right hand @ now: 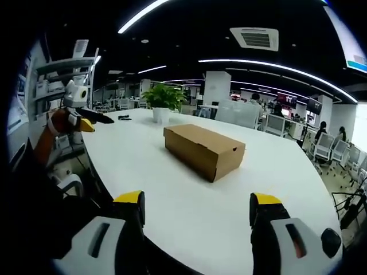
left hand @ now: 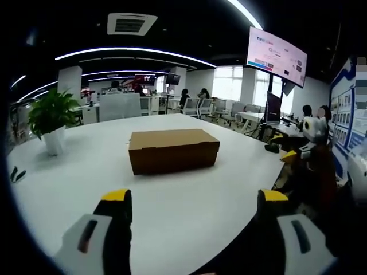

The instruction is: Operate the shoe box by opening the lid, removing the specified soft item, and placing it in the target area until the item is outside and the box remains undamaged.

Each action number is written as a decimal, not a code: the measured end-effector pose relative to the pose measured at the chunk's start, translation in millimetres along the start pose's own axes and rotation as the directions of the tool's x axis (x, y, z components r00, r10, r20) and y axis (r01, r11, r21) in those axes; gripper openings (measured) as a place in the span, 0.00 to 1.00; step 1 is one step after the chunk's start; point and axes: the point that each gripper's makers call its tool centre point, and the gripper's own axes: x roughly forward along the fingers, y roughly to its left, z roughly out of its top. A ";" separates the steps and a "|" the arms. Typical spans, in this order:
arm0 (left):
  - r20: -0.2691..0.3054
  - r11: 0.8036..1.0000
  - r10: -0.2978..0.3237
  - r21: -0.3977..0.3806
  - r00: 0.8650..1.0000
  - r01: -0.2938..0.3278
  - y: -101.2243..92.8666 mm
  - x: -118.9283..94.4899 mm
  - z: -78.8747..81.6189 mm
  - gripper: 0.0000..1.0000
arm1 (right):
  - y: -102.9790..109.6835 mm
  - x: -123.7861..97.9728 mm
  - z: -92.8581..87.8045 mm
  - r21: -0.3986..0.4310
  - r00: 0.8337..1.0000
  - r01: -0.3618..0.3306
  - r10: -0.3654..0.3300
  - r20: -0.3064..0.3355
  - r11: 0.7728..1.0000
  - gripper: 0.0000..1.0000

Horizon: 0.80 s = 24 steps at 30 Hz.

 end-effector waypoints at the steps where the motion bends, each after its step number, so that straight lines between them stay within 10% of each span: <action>1: 0.002 1.000 -0.005 0.001 1.000 0.005 2.6 1.8 1.9 0.93 | -0.4 2.6 1.1 0.002 1.000 -0.002 0.002 -0.003 1.000 0.77; 24: -0.009 0.999 -0.009 -0.039 1.000 0.009 41.8 36.0 2.3 0.90 | -6.2 56.1 -3.8 0.043 0.996 -0.056 0.058 -0.066 0.998 0.74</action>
